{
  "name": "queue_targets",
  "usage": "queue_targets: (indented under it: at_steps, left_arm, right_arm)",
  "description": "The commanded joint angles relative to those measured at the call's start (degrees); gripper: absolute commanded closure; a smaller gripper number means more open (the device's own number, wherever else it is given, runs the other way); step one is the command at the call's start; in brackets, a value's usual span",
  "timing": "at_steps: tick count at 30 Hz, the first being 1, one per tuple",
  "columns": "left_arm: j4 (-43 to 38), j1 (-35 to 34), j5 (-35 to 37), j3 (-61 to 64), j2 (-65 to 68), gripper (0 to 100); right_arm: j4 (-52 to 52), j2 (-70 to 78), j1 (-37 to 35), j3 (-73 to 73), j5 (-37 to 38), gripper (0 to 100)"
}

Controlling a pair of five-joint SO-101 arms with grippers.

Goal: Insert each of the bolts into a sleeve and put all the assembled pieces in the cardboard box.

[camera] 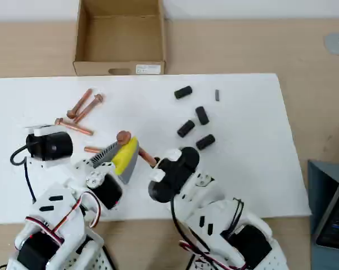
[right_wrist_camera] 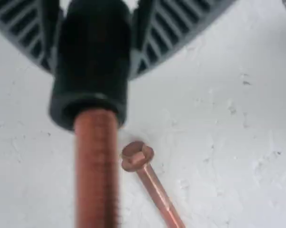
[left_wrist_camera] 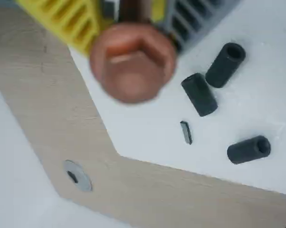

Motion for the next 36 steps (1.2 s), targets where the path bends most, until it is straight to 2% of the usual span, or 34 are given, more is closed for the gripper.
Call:
queue_targets:
  at_steps: [1, 12, 15, 20, 30, 33, 36]
  left_arm:
    - [-1.49, 0.35, 0.0, -0.09, -0.13, 100]
    - [-1.67, 1.67, -1.32, 1.76, -0.13, 100]
    - [1.14, 6.15, -5.8, 1.23, -0.13, 100]
    - [5.27, 10.37, -8.88, 1.23, -0.13, 100]
    - [8.44, 10.73, -10.55, 1.23, -0.04, 99]
    - [8.44, 10.55, -10.2, 1.23, -0.04, 93]
    - [8.44, 7.56, -10.2, 1.23, 0.04, 85]
  right_arm:
    - [-1.76, -5.93, -0.57, -0.57, 0.44, 98.9]
    - [-1.76, -5.93, -0.57, -0.31, 0.44, 98.9]
    - [-1.76, -5.93, -0.57, -0.31, 0.44, 98.9]
    - [-1.76, -5.93, -0.57, -0.4, 0.53, 98.9]
    - [-1.85, -5.93, -0.57, -0.4, 0.53, 98.9]
    - [-1.85, -5.93, -0.57, -0.4, 0.53, 98.9]
    - [-1.85, -5.93, -0.57, -0.48, 0.53, 98.9]
